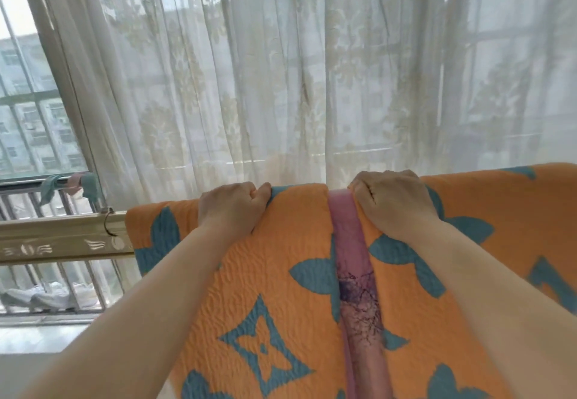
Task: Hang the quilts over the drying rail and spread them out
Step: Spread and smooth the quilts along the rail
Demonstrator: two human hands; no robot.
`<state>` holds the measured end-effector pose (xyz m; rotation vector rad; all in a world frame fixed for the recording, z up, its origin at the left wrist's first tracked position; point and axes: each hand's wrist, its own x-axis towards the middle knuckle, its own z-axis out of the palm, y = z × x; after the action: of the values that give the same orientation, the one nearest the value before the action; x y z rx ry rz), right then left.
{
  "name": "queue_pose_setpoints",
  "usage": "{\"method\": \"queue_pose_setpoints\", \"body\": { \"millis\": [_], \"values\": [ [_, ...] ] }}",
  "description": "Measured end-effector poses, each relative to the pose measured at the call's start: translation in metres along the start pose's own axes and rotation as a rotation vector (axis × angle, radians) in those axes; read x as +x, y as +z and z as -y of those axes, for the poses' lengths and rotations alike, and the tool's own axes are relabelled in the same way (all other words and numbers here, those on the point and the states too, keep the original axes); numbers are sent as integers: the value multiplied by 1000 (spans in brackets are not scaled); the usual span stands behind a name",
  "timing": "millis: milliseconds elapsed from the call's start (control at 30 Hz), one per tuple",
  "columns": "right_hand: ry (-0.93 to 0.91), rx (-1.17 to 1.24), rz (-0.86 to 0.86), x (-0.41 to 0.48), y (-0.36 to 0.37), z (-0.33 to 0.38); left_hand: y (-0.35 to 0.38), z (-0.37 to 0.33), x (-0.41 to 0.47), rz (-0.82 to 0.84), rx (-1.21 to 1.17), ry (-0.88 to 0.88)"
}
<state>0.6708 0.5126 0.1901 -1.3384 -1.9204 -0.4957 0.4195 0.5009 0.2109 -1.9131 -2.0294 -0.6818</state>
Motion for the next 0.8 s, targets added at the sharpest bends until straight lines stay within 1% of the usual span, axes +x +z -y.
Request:
{"method": "queue_pose_setpoints", "body": {
  "millis": [67, 133, 167, 233, 300, 367, 433, 500, 567, 700, 800],
  "values": [
    [45, 28, 0, -5, 0, 0, -9, -24, 2, 17, -89, 34],
    [89, 68, 64, -9, -4, 2, -15, -57, -1, -30, -164, 210],
    [98, 78, 105, -12, -8, 3, -17, -75, -4, -28, -173, 308],
    [83, 35, 168, -18, -14, 2, -14, -101, -4, 31, -156, 405],
    [70, -94, 197, -25, -20, -2, -2, -114, 4, 83, -142, 394],
    [99, -195, 177, -30, -20, -3, 9, -118, 9, 49, -108, 361],
    [173, -224, 90, -36, -14, -4, 17, -121, 8, -25, -58, 349],
    [217, -236, -40, -42, -7, -6, 21, -121, 8, -79, -35, 350],
    [207, -277, -144, -45, -3, -7, 23, -119, 9, -104, -42, 341],
    [130, -303, -194, -42, -1, -5, 24, -113, 10, -140, -42, 309],
    [94, -296, -247, -37, 0, -5, 22, -107, 11, -135, -66, 277]
  ]
}}
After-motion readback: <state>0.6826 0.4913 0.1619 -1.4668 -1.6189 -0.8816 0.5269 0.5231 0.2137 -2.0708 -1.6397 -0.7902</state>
